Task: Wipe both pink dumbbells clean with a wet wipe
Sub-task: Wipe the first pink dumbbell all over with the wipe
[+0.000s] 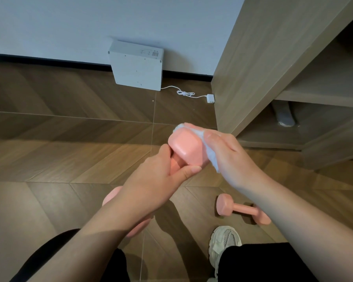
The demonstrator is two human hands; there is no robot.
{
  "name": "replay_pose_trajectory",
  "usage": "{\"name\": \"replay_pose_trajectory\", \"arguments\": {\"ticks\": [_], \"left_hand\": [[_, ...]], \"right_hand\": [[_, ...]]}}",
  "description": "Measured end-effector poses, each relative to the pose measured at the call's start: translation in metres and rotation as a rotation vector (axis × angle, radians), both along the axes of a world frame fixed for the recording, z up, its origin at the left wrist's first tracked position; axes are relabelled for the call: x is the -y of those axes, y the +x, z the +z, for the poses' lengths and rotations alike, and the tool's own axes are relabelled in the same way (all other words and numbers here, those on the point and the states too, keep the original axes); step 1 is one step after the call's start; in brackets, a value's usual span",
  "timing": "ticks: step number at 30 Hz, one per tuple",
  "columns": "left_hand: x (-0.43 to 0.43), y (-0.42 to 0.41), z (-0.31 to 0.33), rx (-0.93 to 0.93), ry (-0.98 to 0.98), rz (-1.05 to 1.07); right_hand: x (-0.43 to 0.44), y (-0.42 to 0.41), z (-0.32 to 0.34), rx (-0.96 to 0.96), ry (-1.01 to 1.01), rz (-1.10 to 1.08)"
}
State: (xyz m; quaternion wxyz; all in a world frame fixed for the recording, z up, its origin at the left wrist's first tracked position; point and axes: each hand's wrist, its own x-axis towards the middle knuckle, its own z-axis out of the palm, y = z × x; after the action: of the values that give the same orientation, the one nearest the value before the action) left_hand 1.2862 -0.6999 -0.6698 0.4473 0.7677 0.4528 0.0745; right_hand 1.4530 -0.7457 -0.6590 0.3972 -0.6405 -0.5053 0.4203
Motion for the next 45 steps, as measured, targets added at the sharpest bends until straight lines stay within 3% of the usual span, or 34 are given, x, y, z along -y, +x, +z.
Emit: {"name": "replay_pose_trajectory", "arguments": {"ticks": [6,12,16,18,20,21,25,30,38,45], "left_hand": [[-0.01,-0.006,-0.005,-0.036,0.024,-0.011],[-0.012,-0.004,-0.015,-0.07,-0.075,-0.049],[-0.011,-0.006,-0.016,0.145,-0.396,0.083],[-0.008,-0.006,-0.015,0.207,-0.53,0.109],[-0.005,-0.005,-0.014,0.225,-0.615,0.119],[-0.003,-0.004,-0.013,0.228,-0.638,0.118],[0.001,-0.006,-0.01,0.199,-0.621,0.046],[0.004,-0.013,-0.006,0.206,-0.606,-0.104],[-0.003,-0.011,-0.004,-0.065,-0.139,-0.138],[0.0,-0.009,-0.004,-0.337,0.355,-0.334]], "right_hand": [[0.001,-0.003,0.001,0.007,-0.009,0.061],[-0.006,-0.002,0.003,-0.095,-0.202,0.076],[-0.008,0.0,0.009,-0.476,-0.244,0.041],[-0.009,0.005,0.008,-0.495,-0.263,0.041],[-0.008,0.01,0.007,-0.367,-0.26,0.061],[-0.006,0.01,0.007,-0.212,-0.237,0.106],[-0.002,0.001,0.007,0.176,-0.146,0.212],[0.001,0.0,0.006,0.166,-0.183,0.207],[0.012,-0.009,0.0,0.295,-0.135,0.22],[0.002,-0.011,0.006,0.147,-0.275,0.122]]}}
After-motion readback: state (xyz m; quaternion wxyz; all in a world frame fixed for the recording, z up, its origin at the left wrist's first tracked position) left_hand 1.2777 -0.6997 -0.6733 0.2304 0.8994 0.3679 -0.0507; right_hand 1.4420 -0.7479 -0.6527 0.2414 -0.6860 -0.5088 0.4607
